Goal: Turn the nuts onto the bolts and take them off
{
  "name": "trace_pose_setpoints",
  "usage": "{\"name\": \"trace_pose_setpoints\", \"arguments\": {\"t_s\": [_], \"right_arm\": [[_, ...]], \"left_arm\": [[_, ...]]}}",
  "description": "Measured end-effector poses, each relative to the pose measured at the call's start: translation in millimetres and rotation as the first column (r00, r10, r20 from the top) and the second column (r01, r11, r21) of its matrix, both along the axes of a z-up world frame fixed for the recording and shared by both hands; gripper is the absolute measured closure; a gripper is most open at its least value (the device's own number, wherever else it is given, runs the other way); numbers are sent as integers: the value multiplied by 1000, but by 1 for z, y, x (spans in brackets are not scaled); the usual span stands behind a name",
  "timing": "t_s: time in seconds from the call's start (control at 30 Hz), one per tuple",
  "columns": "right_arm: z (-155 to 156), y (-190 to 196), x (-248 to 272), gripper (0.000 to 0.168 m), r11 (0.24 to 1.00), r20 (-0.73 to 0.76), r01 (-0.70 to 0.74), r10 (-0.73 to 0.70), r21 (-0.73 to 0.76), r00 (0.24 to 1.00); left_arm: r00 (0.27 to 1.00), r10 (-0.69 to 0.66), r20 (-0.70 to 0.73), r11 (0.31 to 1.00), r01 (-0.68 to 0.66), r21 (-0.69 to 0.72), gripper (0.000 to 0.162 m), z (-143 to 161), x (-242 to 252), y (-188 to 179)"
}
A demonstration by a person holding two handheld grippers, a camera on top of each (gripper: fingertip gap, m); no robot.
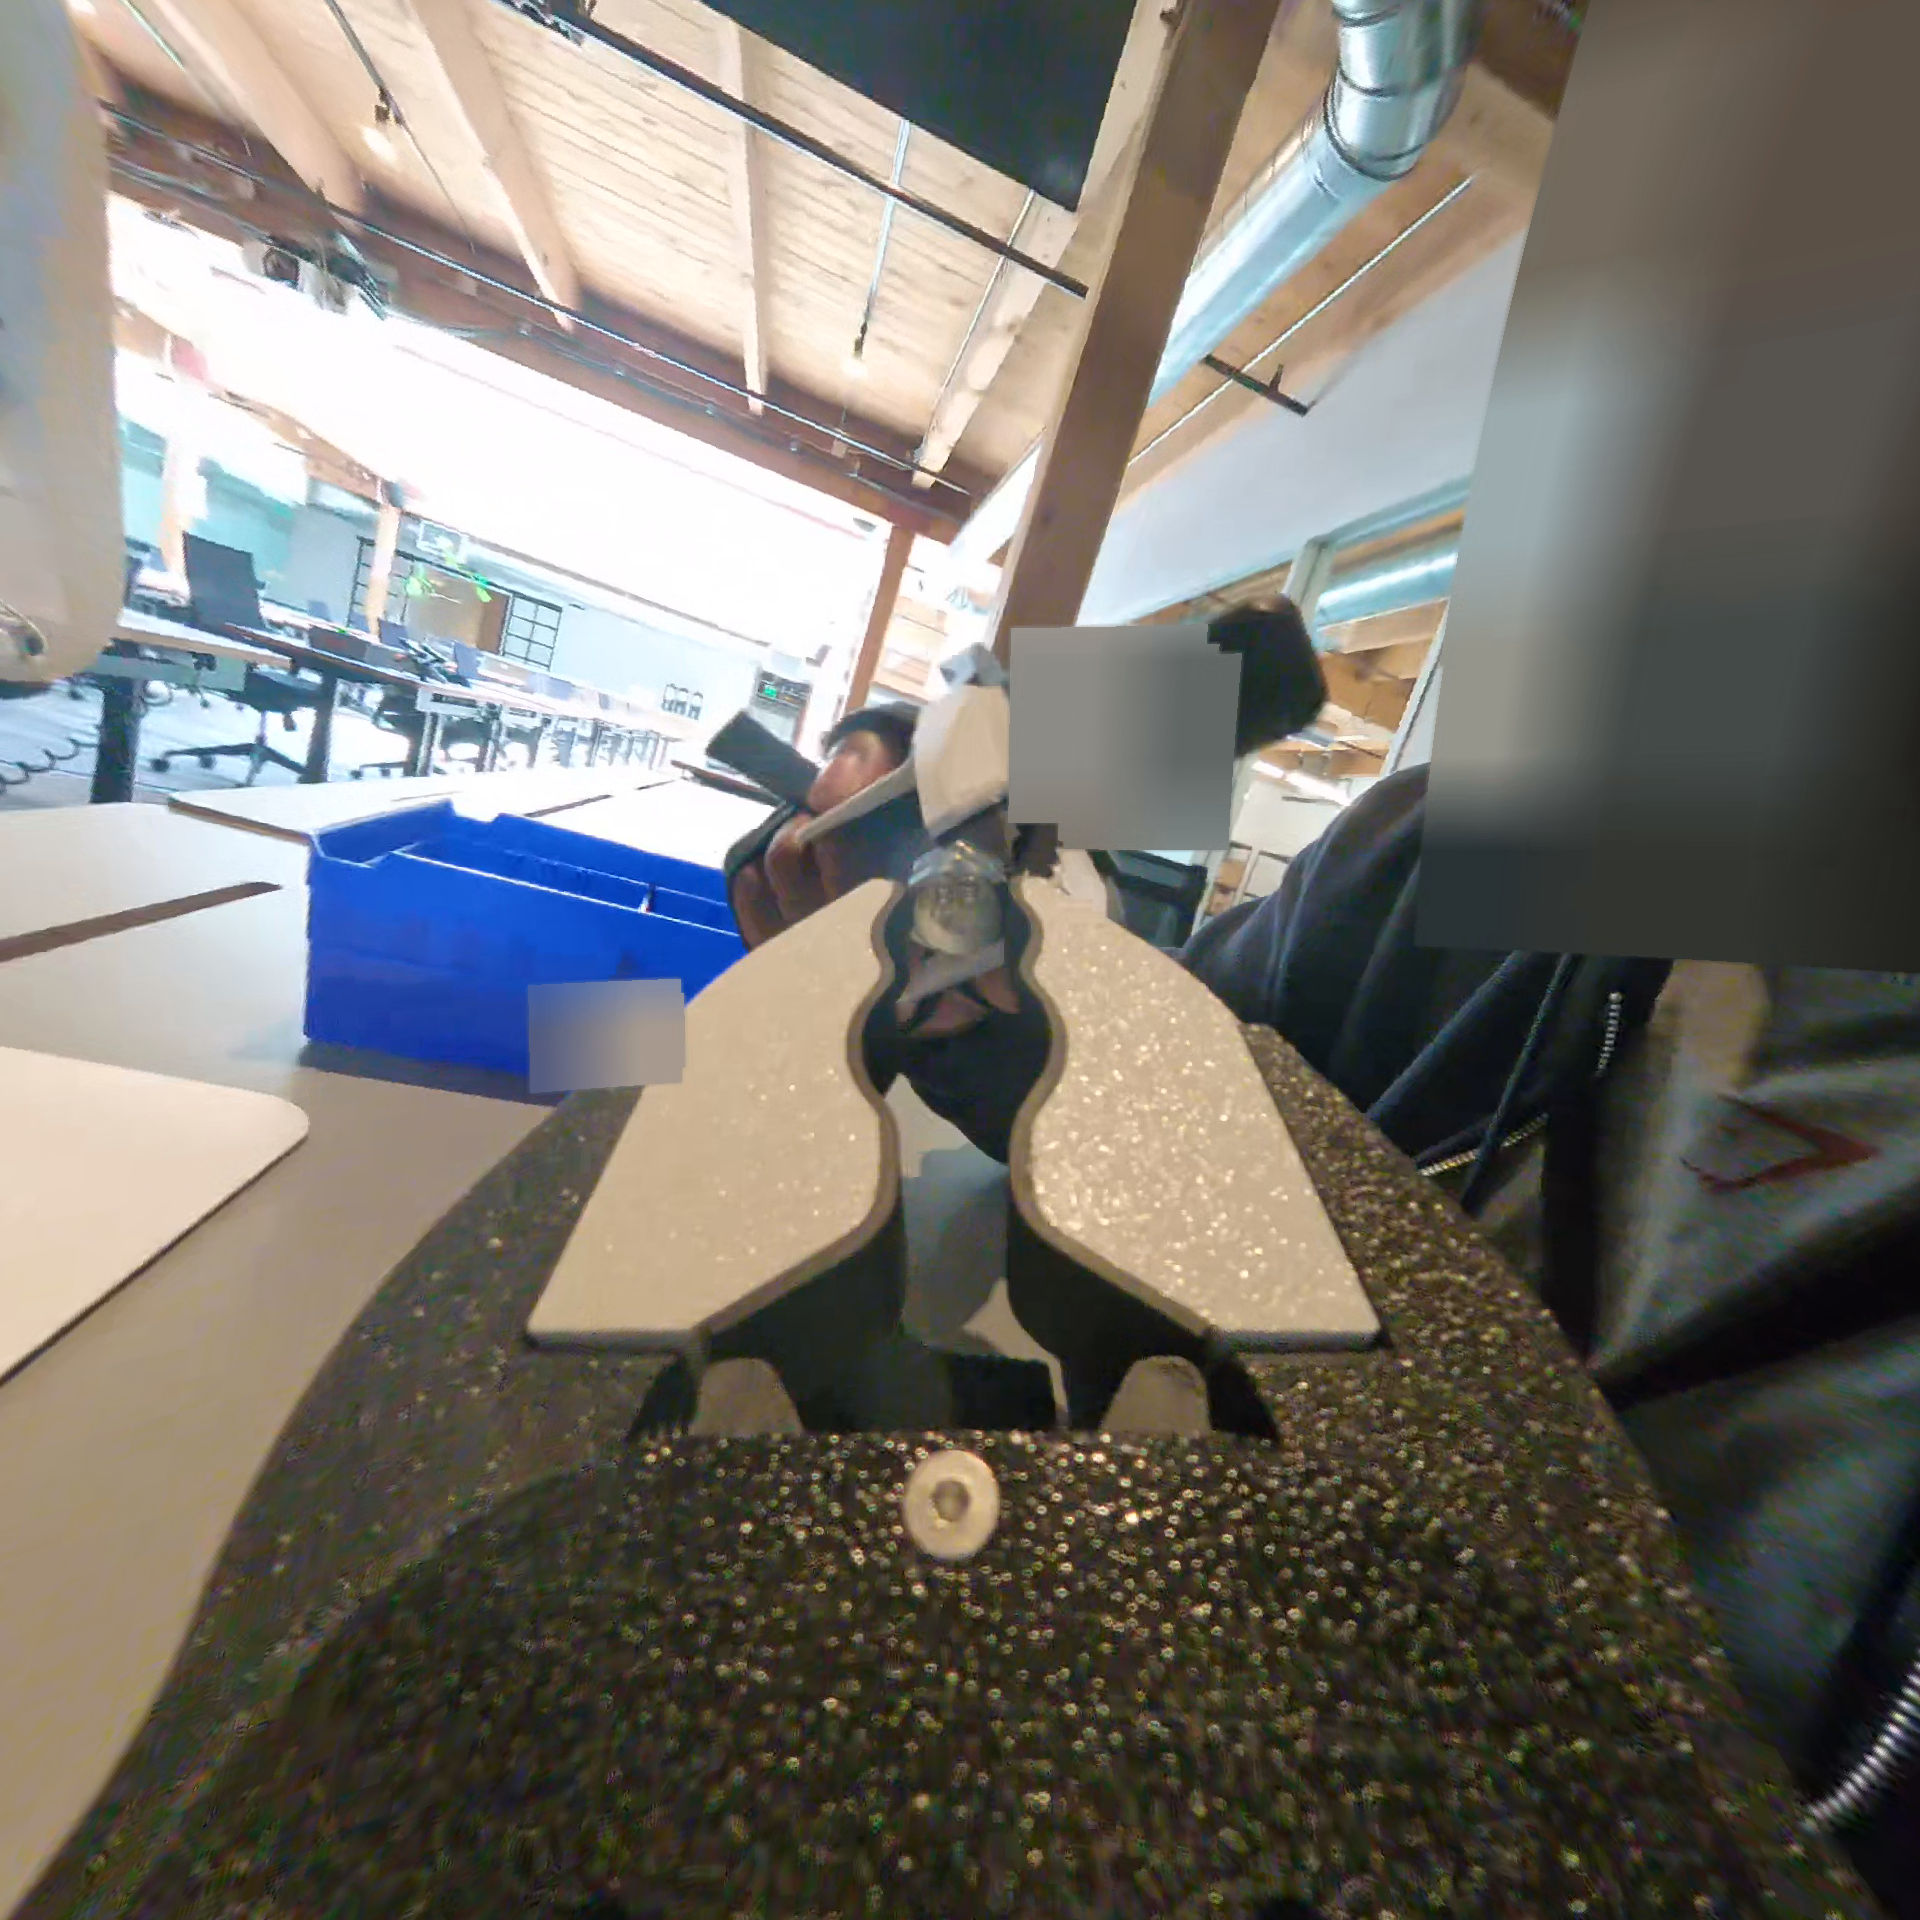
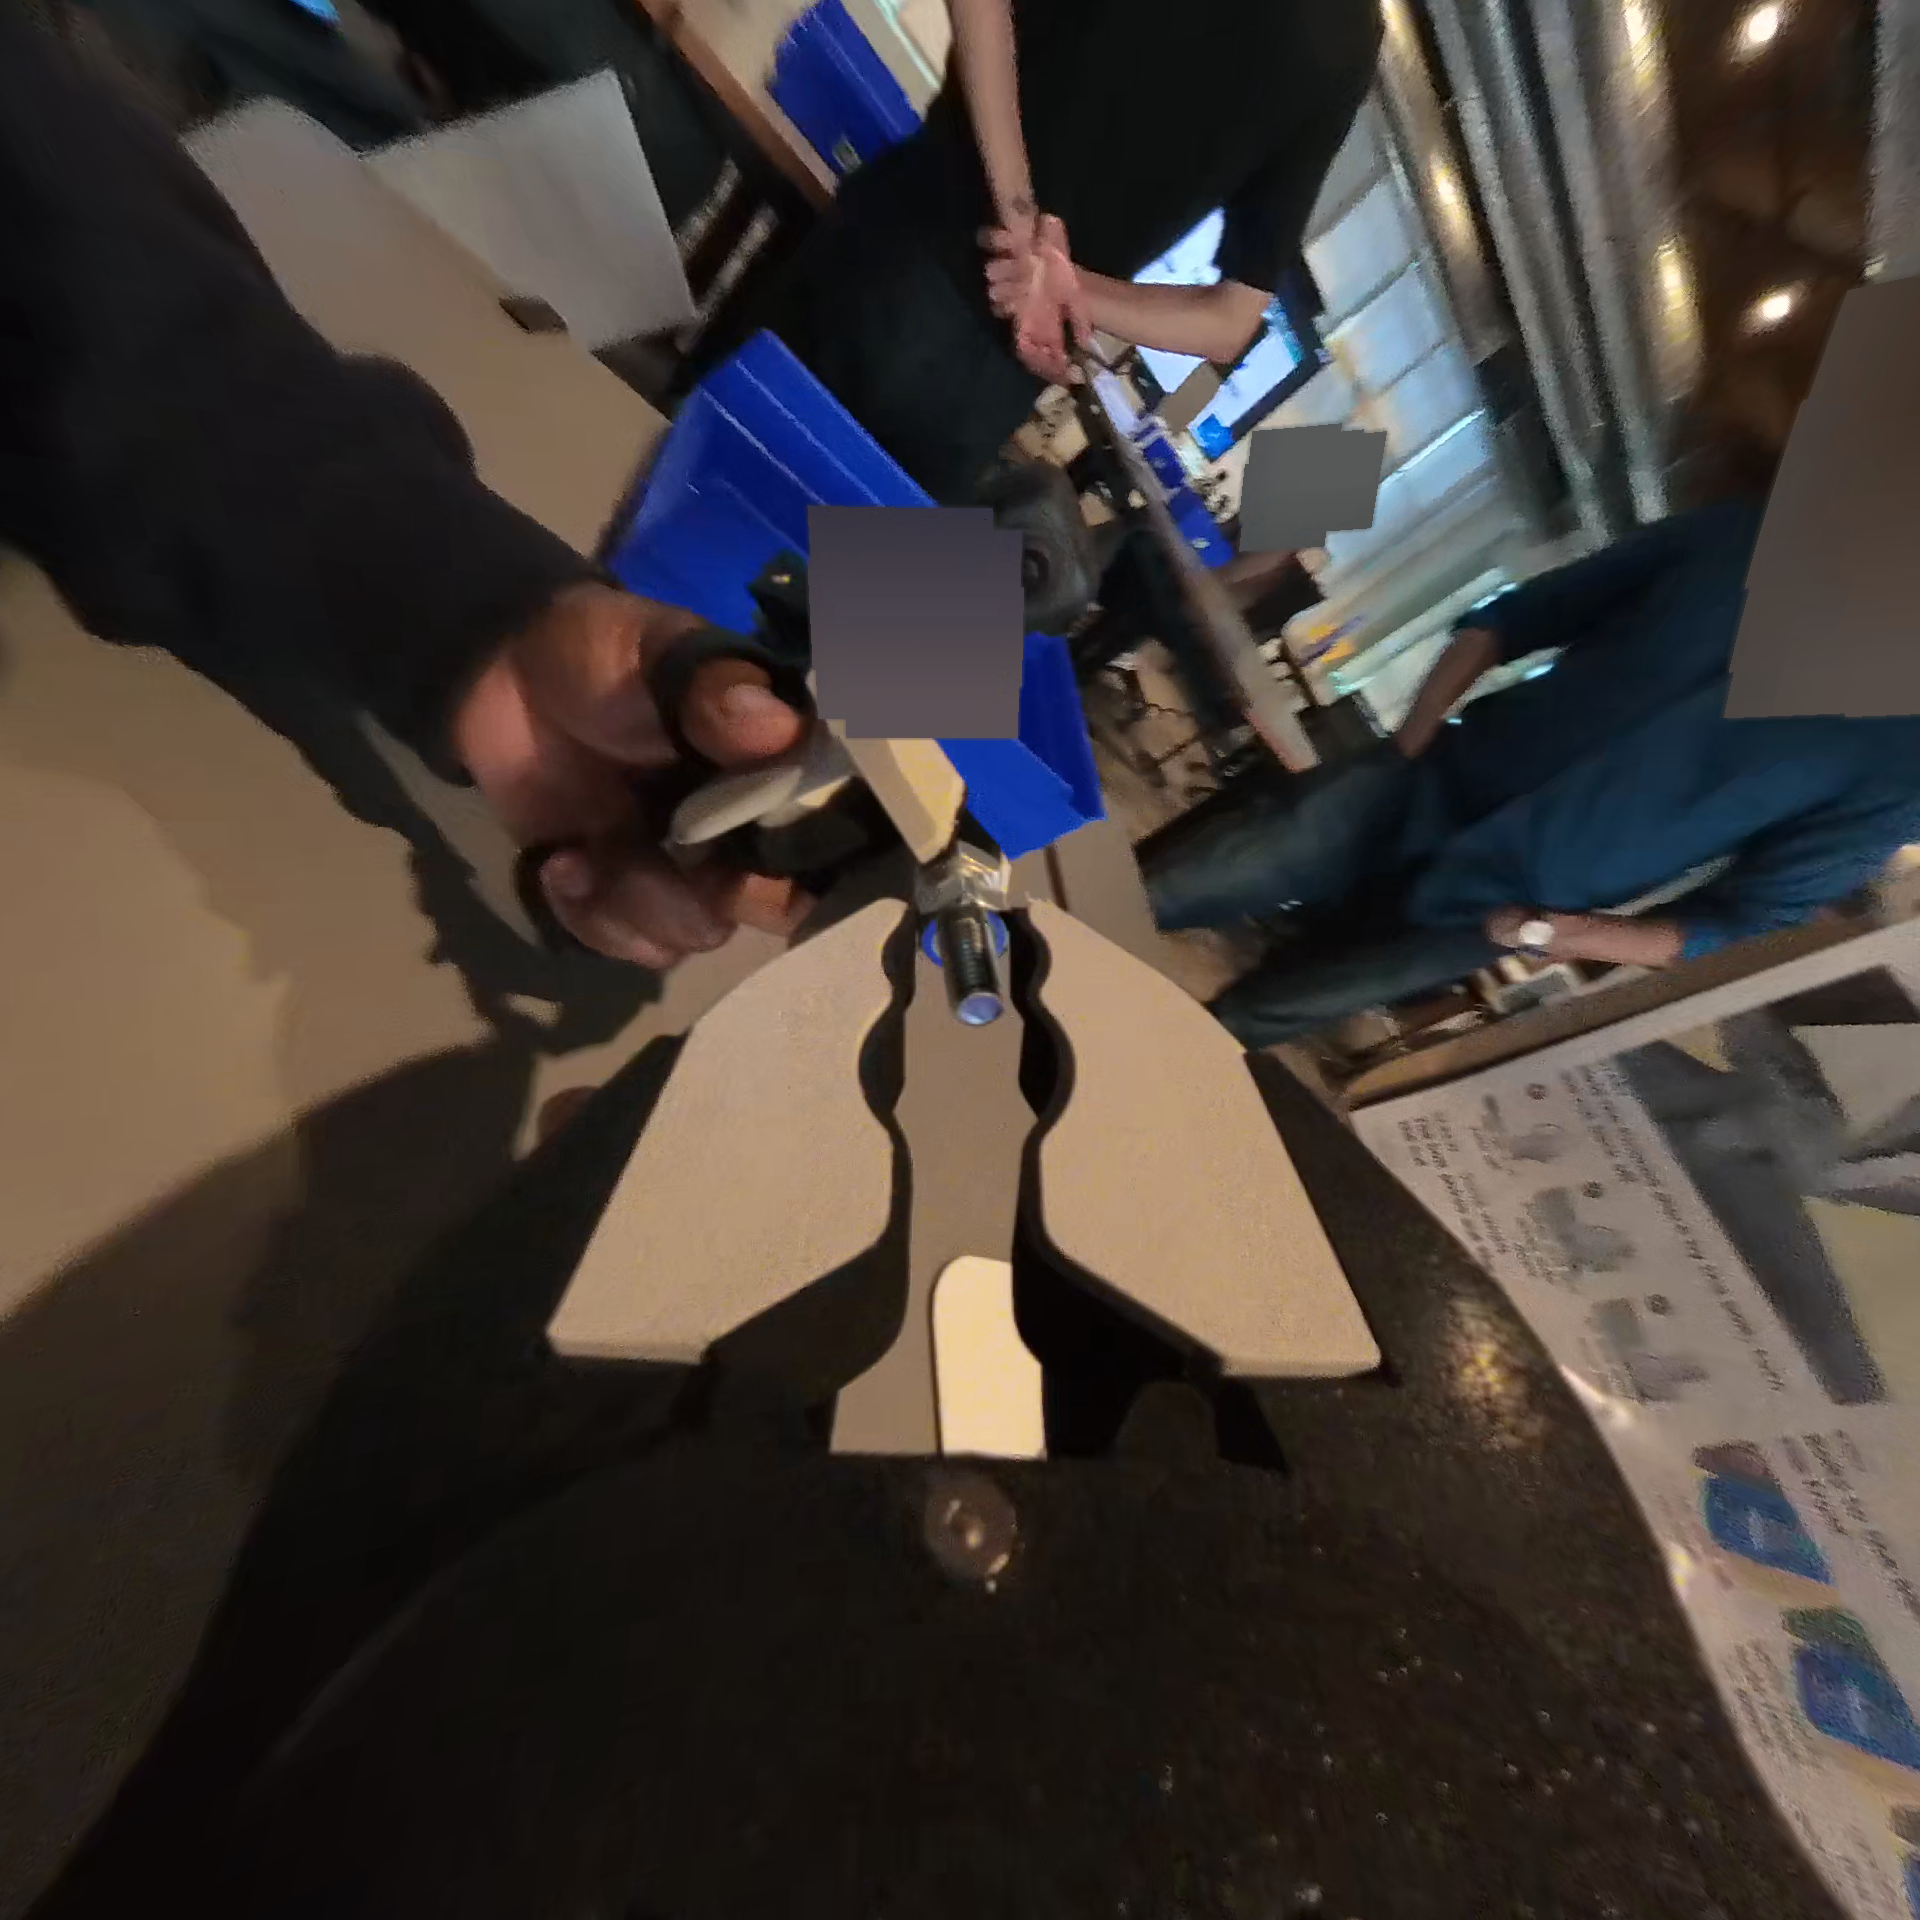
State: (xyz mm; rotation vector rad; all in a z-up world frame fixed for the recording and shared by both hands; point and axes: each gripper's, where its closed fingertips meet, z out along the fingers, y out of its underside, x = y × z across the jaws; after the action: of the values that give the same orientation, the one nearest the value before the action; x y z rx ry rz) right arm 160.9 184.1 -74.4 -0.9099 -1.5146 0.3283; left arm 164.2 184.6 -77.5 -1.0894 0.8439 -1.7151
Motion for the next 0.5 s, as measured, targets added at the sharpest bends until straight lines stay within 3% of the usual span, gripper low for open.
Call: {"name": "trace_pose_setpoints", "arguments": {"t_s": [0.07,0.13,0.17,0.3,0.4,0.5], "right_arm": [[1,1,-2,139,998,-22,8,-10,-60,1000],[4,4,-5,115,954,-88,-31,5,-298,996],[8,4,-5,111,910,-134,-69,15,-410,991],[21,6,-3,116,614,-316,-270,36,-742,948],[20,6,-3,125,402,-356,-332,17,-853,934],[14,1,-7,129,259,-351,-345,26,-902,936]], "left_arm": [[999,52,-5,997,-52,48,146,2,-1,1],[992,128,-14,983,-125,134,146,7,-3,1],[985,170,-19,970,-164,180,146,9,-5,1],[950,312,-26,892,-283,351,145,14,-9,0],[928,371,-26,835,-321,447,144,16,-8,-3],[913,407,-29,798,-340,497,146,15,-7,-5]]}}
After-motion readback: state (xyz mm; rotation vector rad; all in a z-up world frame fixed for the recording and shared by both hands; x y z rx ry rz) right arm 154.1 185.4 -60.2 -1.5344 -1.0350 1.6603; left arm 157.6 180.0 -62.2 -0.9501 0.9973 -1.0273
